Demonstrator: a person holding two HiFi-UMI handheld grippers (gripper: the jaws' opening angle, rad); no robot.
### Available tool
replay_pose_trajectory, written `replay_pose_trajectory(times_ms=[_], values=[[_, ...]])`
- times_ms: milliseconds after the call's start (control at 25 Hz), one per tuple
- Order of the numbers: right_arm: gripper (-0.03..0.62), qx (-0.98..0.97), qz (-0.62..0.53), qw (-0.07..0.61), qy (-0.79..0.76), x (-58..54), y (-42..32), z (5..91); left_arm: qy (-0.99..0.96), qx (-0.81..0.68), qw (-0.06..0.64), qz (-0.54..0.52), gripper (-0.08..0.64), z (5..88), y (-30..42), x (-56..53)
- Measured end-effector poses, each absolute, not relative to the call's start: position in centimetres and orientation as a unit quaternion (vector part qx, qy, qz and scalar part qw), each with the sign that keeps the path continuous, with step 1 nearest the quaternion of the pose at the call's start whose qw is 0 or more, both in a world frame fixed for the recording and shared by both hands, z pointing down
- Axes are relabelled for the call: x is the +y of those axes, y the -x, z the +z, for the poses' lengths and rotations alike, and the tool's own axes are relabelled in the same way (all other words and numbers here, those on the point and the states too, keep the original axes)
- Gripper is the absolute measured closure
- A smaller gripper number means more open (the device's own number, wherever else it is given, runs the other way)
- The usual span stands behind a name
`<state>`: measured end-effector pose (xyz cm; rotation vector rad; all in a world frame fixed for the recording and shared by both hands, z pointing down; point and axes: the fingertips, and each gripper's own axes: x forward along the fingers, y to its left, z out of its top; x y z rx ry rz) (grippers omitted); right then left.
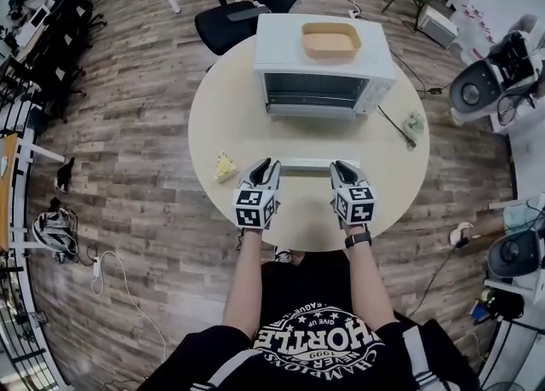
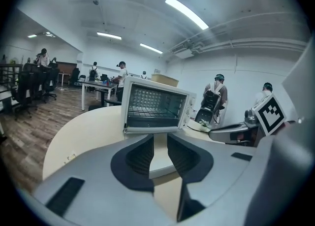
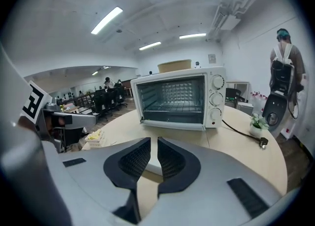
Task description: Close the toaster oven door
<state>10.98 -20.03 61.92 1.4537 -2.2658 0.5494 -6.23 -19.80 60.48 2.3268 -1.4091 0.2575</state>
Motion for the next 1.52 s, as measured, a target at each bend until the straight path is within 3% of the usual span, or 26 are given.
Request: replay_pose_trajectory(times_ms=[680, 1520], values=[[0.474, -0.766, 0.246, 0.213, -0.555, -19.6, -16.2, 66.9, -0.812, -0.508, 0.254, 0.136, 0.411, 66.3, 6.9, -19.7], [0.465, -0.729, 0.303, 0.225, -0.571, -19.2, -19.3, 72.7, -0.774, -0.527, 0.313, 0.159, 0.394, 72.4, 7.0, -19.7]])
